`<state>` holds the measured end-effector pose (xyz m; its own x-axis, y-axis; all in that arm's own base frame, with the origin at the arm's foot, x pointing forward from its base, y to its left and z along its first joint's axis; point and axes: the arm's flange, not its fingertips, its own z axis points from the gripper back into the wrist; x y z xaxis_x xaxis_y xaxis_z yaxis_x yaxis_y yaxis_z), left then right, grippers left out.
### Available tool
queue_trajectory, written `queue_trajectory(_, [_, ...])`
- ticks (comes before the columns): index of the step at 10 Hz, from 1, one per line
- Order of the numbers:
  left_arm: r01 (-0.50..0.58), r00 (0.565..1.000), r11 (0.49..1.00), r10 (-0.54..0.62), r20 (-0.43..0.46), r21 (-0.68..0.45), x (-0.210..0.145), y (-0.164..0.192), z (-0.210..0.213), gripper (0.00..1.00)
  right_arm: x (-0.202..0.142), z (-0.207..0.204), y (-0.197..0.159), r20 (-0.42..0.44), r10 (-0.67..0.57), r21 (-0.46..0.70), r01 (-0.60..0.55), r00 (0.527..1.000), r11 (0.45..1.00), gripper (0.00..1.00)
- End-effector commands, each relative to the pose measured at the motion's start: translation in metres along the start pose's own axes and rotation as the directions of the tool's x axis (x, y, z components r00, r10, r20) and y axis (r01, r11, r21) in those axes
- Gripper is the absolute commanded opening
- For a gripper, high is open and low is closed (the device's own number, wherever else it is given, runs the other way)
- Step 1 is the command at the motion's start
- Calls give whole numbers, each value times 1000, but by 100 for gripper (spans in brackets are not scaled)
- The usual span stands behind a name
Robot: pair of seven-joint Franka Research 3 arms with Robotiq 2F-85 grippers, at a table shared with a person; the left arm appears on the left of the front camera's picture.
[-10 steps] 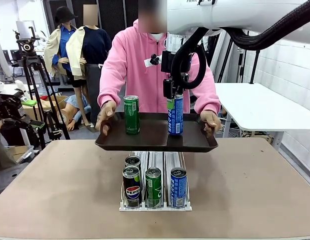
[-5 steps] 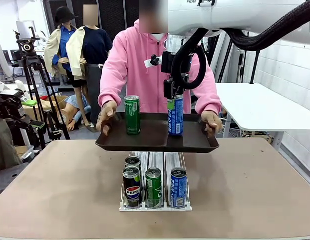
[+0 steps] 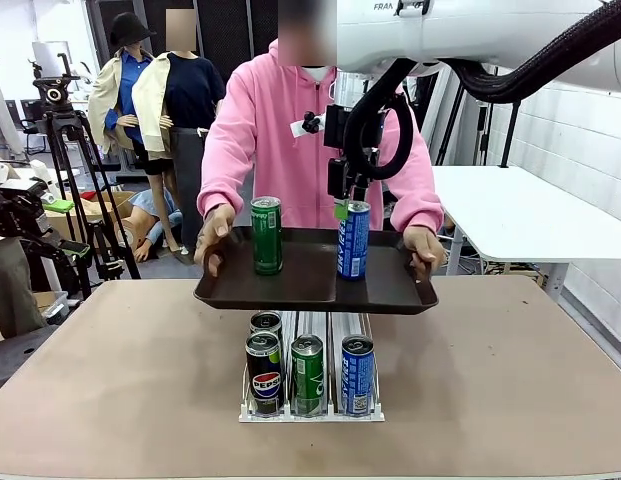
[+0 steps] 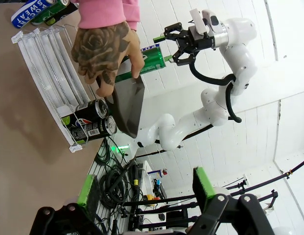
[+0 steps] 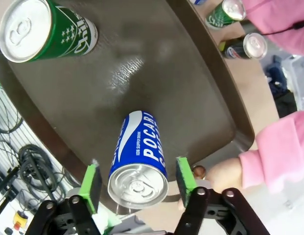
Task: Retrieve and hand over the desired beverage to the person.
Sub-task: Place the picked can on the Handle tray extended by the person.
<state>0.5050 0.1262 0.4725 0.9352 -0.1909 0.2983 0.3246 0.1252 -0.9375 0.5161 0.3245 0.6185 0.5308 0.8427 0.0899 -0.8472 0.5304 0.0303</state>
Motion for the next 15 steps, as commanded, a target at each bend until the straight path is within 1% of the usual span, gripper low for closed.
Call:
queue_trajectory(1, [-2, 1000, 1000, 2, 7, 7, -1, -1, -1, 100, 0, 8, -3, 3, 13, 11, -13, 1000, 1000, 100])
queue_trajectory(2, [-2, 1000, 1000, 2, 7, 7, -1, -1, -1, 100, -1, 12, -4, 6, 11, 2, -11, 1000, 1000, 100])
queue_trajectory(4, [-2, 1000, 1000, 2, 7, 7, -1, -1, -1, 100, -7, 32, 2, 16, 14, -56, -13, 1000, 998, 100])
queue_trajectory(6, [-2, 1000, 1000, 2, 7, 7, -1, -1, -1, 100, -18, 53, 11, 32, 19, -99, -16, 999, 995, 100])
queue_trajectory(8, [-2, 1000, 1000, 2, 7, 7, -1, -1, -1, 100, -28, 59, 11, 19, 4, -96, -2, 1000, 995, 100])
queue_trajectory(9, [-2, 1000, 1000, 2, 7, 7, -1, -1, -1, 100, -30, 60, 11, 1, 6, -72, -6, 1000, 997, 100])
queue_trajectory(10, [-2, 1000, 1000, 2, 7, 7, -1, -1, -1, 100, -31, 60, 12, 0, -15, -48, 15, 1000, 999, 100])
queue_trajectory(11, [-2, 1000, 1000, 2, 7, 7, -1, -1, -1, 100, -27, 65, 16, 43, -3, -77, 6, 999, 997, 100])
queue_trajectory(15, [-2, 1000, 1000, 2, 7, 7, -1, -1, -1, 100, -27, 65, 16, 43, -3, -77, 6, 999, 997, 100])
